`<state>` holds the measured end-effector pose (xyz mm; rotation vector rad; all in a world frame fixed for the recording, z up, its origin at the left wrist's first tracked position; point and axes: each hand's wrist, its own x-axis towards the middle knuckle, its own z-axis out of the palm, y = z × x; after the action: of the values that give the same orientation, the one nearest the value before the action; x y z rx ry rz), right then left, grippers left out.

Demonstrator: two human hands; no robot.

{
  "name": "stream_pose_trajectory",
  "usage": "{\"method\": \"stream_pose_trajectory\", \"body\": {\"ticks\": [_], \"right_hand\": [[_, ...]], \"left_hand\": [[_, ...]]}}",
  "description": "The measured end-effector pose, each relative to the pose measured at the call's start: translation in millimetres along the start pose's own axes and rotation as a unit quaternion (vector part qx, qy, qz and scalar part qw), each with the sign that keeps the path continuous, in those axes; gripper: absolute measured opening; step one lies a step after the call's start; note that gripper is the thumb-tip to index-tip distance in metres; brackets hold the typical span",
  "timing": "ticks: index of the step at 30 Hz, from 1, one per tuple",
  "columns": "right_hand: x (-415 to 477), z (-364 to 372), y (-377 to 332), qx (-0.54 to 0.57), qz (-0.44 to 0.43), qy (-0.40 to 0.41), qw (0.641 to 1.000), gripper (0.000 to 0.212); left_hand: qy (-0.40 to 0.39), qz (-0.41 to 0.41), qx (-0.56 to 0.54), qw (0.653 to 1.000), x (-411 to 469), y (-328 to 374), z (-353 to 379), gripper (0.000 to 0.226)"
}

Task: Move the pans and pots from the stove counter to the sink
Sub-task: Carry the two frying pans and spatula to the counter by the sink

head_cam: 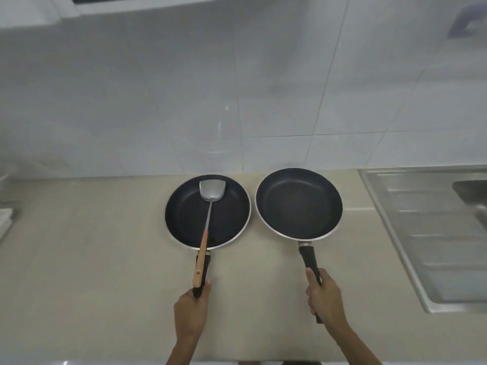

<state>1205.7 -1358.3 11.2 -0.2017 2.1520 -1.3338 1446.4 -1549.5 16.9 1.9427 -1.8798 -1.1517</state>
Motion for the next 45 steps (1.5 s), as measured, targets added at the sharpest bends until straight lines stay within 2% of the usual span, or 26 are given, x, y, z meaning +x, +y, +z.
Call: {"method": "stream_pose_trajectory", "body": {"ticks": [9, 22, 33, 45], "right_hand": [[9, 16, 1, -0.01, -0.002, 0.016, 1.0, 0.026], [32, 35, -11, -0.038, 0.001, 0.031, 0.999, 0.031], [37, 36, -24, -0.098, 0.015, 0.0, 0.995, 0.036], [36, 33, -35, -0.083, 0.044, 0.0, 0.996, 0.035]], "left_hand": [[-0.027, -0.005, -0.031, 0.999, 16, 10, 7, 0.061], [-0.046, 0.005, -0.031, 0.998, 43, 29, 10, 0.059], [-0.063, -0.013, -0.05, 0.997, 60, 29, 12, 0.059], [-0.095, -0.037, -0.08, 0.992, 53, 23, 5, 0.051]]}}
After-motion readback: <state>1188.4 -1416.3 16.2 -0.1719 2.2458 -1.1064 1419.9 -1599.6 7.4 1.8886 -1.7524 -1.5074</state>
